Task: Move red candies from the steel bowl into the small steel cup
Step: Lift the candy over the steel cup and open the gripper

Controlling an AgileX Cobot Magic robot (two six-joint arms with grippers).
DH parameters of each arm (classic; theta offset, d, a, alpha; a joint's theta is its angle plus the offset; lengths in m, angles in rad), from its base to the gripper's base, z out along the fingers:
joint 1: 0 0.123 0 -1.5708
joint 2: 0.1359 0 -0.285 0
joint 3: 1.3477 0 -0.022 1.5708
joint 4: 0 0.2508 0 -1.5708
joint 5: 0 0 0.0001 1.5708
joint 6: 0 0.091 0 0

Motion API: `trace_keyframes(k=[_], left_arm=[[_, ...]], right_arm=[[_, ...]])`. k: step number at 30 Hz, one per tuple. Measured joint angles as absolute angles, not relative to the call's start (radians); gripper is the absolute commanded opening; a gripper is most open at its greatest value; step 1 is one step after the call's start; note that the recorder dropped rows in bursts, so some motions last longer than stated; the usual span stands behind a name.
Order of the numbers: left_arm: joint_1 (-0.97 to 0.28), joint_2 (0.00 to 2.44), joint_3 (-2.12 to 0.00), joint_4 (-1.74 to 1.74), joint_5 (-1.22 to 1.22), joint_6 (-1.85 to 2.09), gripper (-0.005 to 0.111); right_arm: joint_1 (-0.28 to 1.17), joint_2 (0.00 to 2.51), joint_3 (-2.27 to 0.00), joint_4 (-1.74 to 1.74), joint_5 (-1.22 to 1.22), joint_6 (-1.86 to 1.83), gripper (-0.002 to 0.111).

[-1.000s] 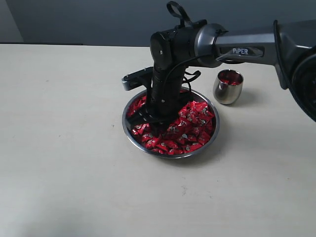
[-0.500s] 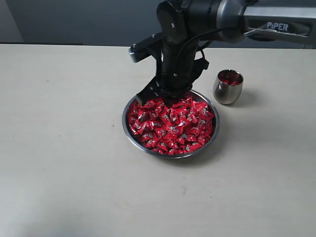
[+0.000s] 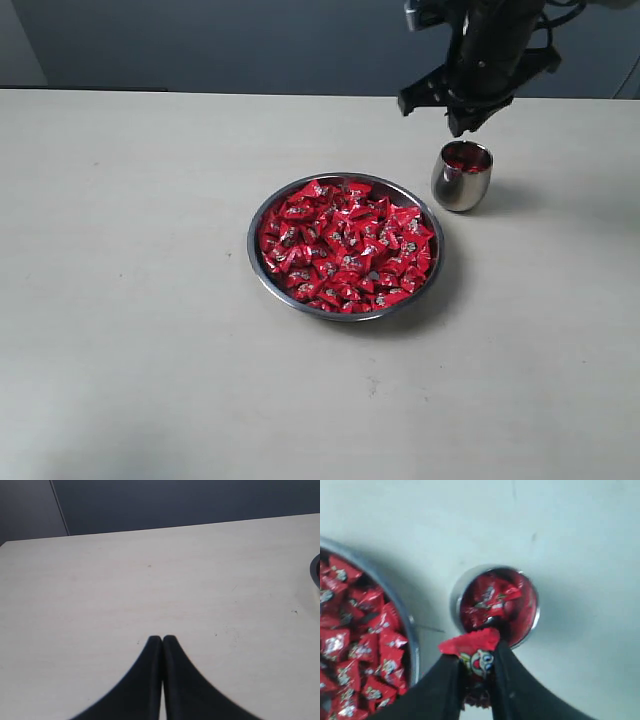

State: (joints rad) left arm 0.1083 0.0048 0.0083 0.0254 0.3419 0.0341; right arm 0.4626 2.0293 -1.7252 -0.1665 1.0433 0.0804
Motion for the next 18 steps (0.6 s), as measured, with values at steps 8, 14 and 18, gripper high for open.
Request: trace_keyframes(k=[8, 14, 18], left_arm=[[0.108, 0.005, 0.008, 0.025, 0.342, 0.034, 0.000], [0.108, 0.005, 0.008, 0.025, 0.342, 0.034, 0.000], [0.108, 0.005, 0.008, 0.025, 0.342, 0.034, 0.000]], right_arm=[[0.372, 2.056, -1.757, -0.152, 0.980, 0.062, 0.013], [0.372, 2.152, -1.854, -0.086, 1.003, 0.029, 0.013], [0.372, 2.185, -1.882, -0.078, 1.036, 0.020, 0.013]])
